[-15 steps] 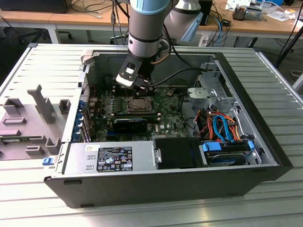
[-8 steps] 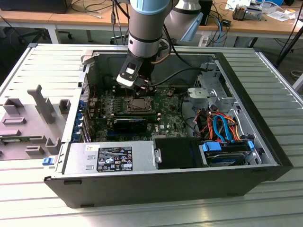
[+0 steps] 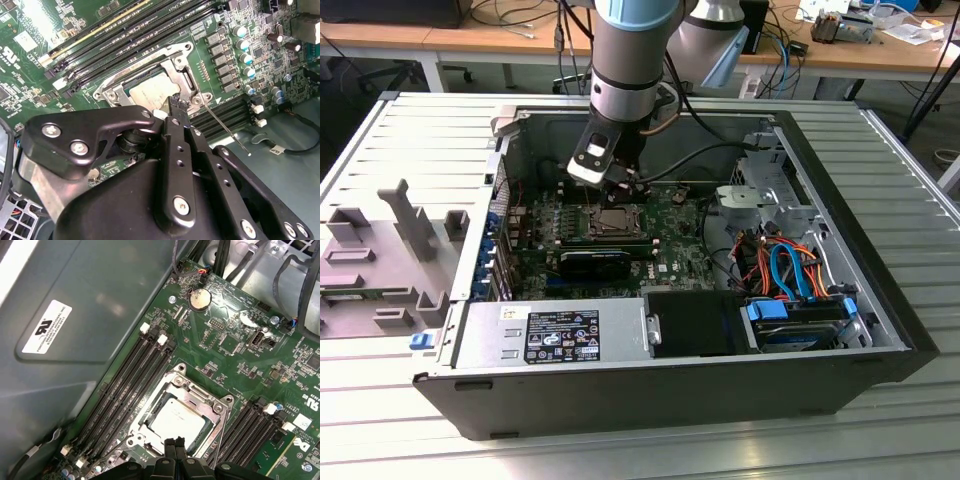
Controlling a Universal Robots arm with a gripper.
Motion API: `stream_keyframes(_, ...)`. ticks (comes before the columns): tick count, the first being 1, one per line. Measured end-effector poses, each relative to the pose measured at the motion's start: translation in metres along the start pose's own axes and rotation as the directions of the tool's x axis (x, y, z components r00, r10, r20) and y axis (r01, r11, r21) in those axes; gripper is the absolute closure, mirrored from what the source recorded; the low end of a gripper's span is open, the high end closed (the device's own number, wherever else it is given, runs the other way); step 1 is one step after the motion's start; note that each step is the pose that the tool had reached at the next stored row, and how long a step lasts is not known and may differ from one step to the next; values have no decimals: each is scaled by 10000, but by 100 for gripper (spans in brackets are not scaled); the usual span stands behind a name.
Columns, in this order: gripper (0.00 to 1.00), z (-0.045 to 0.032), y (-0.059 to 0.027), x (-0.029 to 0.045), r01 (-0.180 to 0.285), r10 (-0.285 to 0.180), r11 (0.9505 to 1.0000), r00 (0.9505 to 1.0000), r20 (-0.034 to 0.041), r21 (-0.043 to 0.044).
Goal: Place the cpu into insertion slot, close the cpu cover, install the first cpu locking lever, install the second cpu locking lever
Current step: 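Install the first cpu locking lever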
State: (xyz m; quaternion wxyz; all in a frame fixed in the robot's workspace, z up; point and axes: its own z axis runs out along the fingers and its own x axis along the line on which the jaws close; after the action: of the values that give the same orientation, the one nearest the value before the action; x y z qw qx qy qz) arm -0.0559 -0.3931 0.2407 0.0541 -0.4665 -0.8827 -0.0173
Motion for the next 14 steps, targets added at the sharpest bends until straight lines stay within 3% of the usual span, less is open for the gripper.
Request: stream_keyframes(14, 89, 0, 0, 0, 256, -256, 9997, 9997, 5, 29)
